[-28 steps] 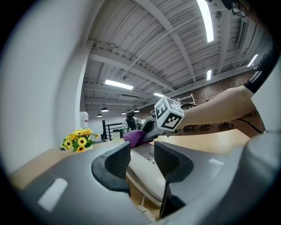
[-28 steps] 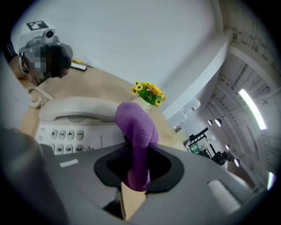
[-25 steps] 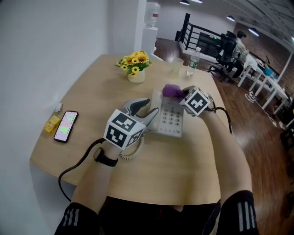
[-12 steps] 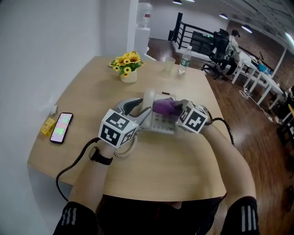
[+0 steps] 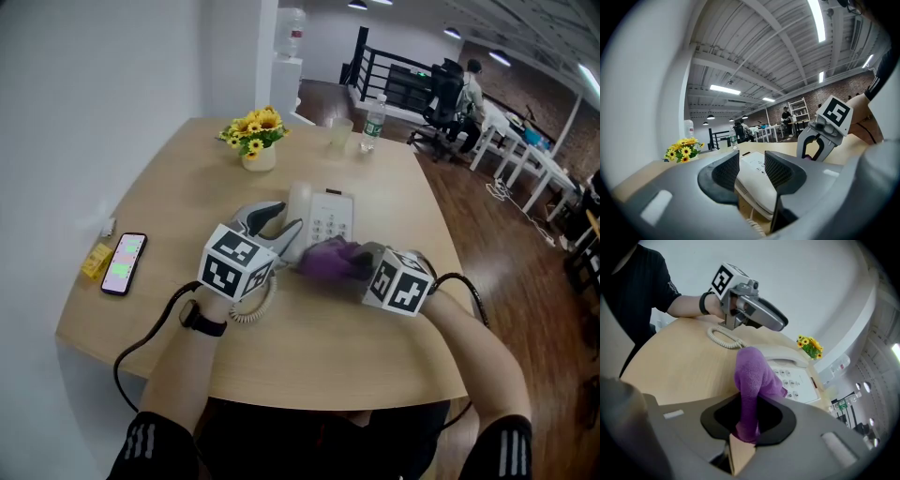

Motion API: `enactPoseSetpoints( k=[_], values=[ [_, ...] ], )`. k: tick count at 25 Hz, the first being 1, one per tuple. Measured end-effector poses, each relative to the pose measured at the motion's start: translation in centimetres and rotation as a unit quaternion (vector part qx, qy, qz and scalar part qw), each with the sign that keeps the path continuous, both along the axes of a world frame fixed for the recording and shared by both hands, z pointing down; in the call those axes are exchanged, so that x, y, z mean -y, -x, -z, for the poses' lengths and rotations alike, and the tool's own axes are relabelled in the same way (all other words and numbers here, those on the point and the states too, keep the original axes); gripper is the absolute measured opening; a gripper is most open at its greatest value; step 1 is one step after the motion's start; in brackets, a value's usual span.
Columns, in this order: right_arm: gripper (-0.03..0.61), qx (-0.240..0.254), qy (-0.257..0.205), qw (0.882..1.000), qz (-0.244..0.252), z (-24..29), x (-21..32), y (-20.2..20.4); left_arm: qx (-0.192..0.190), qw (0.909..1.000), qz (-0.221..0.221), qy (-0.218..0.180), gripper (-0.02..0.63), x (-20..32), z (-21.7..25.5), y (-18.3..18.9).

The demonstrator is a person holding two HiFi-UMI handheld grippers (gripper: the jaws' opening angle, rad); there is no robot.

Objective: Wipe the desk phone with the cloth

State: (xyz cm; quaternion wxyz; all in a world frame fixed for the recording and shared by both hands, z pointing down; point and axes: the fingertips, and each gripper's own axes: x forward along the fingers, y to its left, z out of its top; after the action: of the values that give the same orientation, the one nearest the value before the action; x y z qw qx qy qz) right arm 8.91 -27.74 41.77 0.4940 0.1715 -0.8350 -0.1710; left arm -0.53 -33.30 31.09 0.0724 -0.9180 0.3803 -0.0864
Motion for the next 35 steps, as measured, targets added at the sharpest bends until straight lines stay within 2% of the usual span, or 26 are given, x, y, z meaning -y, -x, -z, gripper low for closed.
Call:
enactPoseSetpoints(
  k=[3,5,9,12,21,24,27,31,35],
  values=[
    [0.08,-0.011,-0.011,1.0,0.018,0.4,-0.7,0.0,-0.001,1.0,0.002,0.0,0.163,0.0,0.0,0.1],
    [0.08,0.017,-0.033,0.999,0.009,2.3,0.4,0.1,-0.003,1.0,0.004,0.0,0.163,0.1,0.0,0.2],
    [0.08,0.101,-0.057,0.992,-0.057,7.6,5.3,-0.1,-0.007,0.9999,0.008,-0.002,0.163,0.2,0.2,0.5],
    [0.08,0.139,-0.071,0.982,-0.105,10.7,9.7,-0.5,-0.008,0.9999,0.008,-0.002,0.163,0.2,0.3,0.5],
    [0.08,0.135,-0.121,0.966,-0.186,12.1,18.8,0.7,-0.017,0.9998,0.01,0.0,0.163,0.3,0.6,0.8],
    [0.08,0.121,-0.113,0.964,-0.21,10.3,20.3,0.8,-0.018,0.9998,0.01,0.0,0.163,0.3,0.6,0.8],
    [0.08,0.105,-0.085,0.971,-0.198,7.9,20.0,1.4,-0.02,0.9998,0.009,-0.002,0.163,0.2,0.7,0.8],
    [0.08,0.07,-0.055,0.986,-0.139,5.5,17.3,3.1,-0.021,0.9998,0.006,-0.004,0.163,0.2,0.9,0.7],
    [0.079,0.051,-0.014,0.994,-0.091,3.8,13.7,4.6,-0.017,0.9998,0.009,0.002,0.163,0.4,0.4,0.8]
  ],
)
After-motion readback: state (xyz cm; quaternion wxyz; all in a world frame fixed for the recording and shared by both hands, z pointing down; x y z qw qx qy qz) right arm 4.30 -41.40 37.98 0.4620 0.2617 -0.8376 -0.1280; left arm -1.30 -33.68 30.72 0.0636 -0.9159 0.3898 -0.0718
